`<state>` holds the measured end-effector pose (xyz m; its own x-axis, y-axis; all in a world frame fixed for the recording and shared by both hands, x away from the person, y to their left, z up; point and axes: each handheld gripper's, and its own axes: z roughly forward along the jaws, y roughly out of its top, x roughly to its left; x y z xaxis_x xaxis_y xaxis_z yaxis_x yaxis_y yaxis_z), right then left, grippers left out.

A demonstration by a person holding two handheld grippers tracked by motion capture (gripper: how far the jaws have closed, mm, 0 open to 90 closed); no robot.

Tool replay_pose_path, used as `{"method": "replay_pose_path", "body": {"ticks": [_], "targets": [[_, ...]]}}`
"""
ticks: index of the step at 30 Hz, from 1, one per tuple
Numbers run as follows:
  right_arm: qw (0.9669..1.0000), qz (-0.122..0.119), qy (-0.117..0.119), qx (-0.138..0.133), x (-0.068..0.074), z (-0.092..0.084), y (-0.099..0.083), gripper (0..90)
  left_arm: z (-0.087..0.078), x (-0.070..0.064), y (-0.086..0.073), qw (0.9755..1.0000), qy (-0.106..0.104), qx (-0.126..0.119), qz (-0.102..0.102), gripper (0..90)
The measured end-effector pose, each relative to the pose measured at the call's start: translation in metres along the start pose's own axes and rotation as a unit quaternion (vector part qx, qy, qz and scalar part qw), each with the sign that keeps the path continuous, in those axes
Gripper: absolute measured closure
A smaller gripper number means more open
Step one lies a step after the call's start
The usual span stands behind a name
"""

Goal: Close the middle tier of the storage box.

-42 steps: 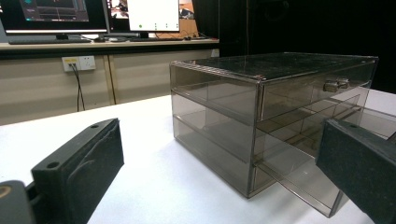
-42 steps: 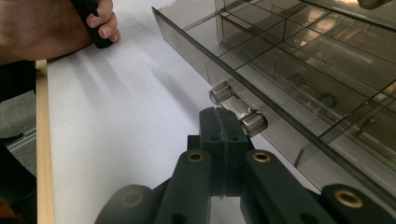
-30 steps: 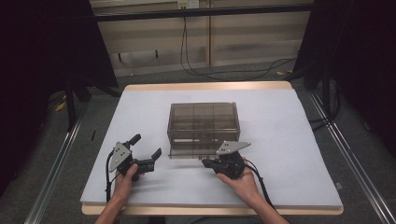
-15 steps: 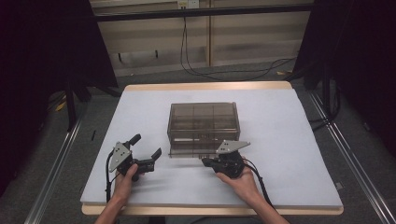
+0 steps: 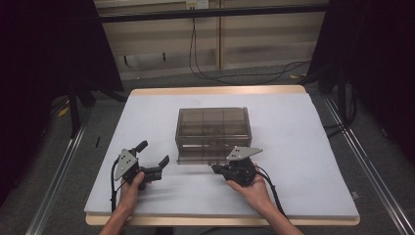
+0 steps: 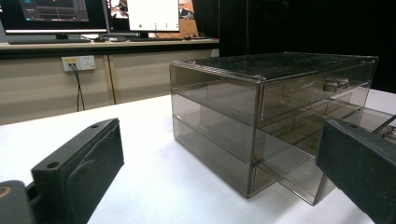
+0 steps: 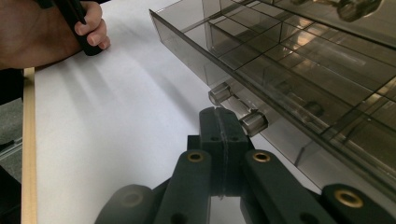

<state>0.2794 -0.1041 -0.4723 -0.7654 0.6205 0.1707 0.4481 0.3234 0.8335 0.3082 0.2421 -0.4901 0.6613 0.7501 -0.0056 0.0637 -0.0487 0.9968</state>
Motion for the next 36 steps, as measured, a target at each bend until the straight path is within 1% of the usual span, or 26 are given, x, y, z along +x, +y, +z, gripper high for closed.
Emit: {"method": "replay_pose_path", "body": {"ticks": [4,17,22,24,30,31,36], "targets": [[1.0,-0.001,-0.003,0.002,-0.0013,0.0003,-0.0002,90.0,0.0,0.0,0.0,1.0,0.0,0.0,0.0,1.0],[1.0,0.001,-0.003,0.0,-0.0019,0.0017,-0.0007,90.0,0.0,0.0,0.0,1.0,0.0,0.0,0.0,1.0],[1.0,-0.001,-0.007,0.003,-0.0025,0.0033,-0.0012,90.0,-0.0001,0.0003,0.0,1.0,0.0,0.001,0.001,1.0],[1.0,0.002,-0.007,0.002,-0.0027,0.0034,-0.0006,90.0,-0.0001,0.0002,0.0,1.0,0.0,0.001,0.001,1.0],[0.9999,0.001,-0.011,0.0,-0.0037,0.0033,-0.0005,90.0,0.0,0.0001,0.0,1.0,0.0,0.0,0.0,1.0],[0.9999,0.001,-0.012,0.0,-0.0038,0.0035,-0.0007,90.0,-0.0002,0.0005,0.0001,1.0,0.001,0.002,0.002,1.0],[0.9999,0.001,-0.017,-0.003,-0.0048,0.0046,-0.0008,90.0,0.0,0.0,0.0,1.0,0.0,0.0,0.0,1.0]]}}
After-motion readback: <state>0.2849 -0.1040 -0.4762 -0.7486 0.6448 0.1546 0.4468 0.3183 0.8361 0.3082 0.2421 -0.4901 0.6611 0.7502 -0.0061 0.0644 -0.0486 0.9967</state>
